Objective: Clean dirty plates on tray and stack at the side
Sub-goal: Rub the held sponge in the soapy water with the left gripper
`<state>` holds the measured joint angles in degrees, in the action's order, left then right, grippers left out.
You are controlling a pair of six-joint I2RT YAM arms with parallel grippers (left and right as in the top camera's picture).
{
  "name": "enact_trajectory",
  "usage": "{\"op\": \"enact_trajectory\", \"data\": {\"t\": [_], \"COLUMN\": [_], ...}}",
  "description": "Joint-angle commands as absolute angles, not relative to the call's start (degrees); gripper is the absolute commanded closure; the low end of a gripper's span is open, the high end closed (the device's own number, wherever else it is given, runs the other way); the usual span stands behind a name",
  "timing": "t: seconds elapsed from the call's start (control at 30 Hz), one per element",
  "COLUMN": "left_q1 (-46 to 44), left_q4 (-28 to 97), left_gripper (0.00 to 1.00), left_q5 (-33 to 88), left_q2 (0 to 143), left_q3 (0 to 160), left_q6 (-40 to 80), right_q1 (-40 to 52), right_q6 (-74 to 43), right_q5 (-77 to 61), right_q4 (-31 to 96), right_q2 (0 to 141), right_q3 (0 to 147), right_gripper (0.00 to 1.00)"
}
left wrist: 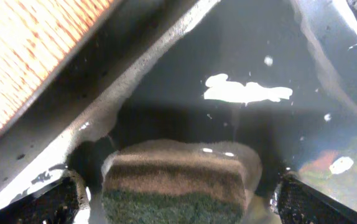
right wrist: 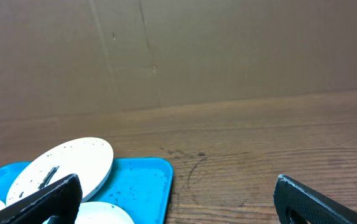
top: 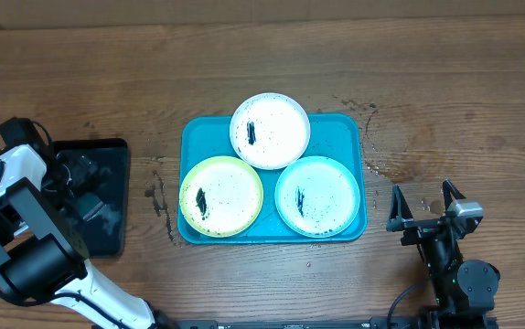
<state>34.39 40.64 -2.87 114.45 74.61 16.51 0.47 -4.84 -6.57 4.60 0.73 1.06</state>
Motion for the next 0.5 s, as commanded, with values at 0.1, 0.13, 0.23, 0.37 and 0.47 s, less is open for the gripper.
{"op": "enact_trajectory", "data": {"t": [0.1, 0.13, 0.23, 0.37, 0.47], "left_q1": [34.48, 34.48, 34.48, 34.48, 34.48], "left_q4": [38.72, 38.74, 38.98, 39.72, 42.04], "left_gripper": [0.74, 0.84, 0.96, 0.96, 0.15], "left_q5": [-3.55, -3.55, -3.51, -3.42, -3.03], "left_q2": [117.86, 117.86, 117.84, 117.86, 117.86], "left_q3": [73.28, 73.28, 73.28, 73.28, 73.28], "left_q6": [16.69, 16.69, 16.69, 16.69, 16.71], "right_q1": [0.75, 0.75, 0.75, 0.75, 0.75], "right_q6": [-4.62, -4.62, -4.62, -4.64, -4.64], "right_q5": [-6.04, -6.04, -6.04, -6.04, -6.04], "right_q4": [4.36, 4.36, 4.36, 4.36, 4.36], "right_q2": [0.34, 0.34, 0.34, 0.34, 0.34], "right_q3": [0.47, 0.47, 0.47, 0.47, 0.47], "right_gripper": [0.0, 0.0, 0.0, 0.0, 0.0]}}
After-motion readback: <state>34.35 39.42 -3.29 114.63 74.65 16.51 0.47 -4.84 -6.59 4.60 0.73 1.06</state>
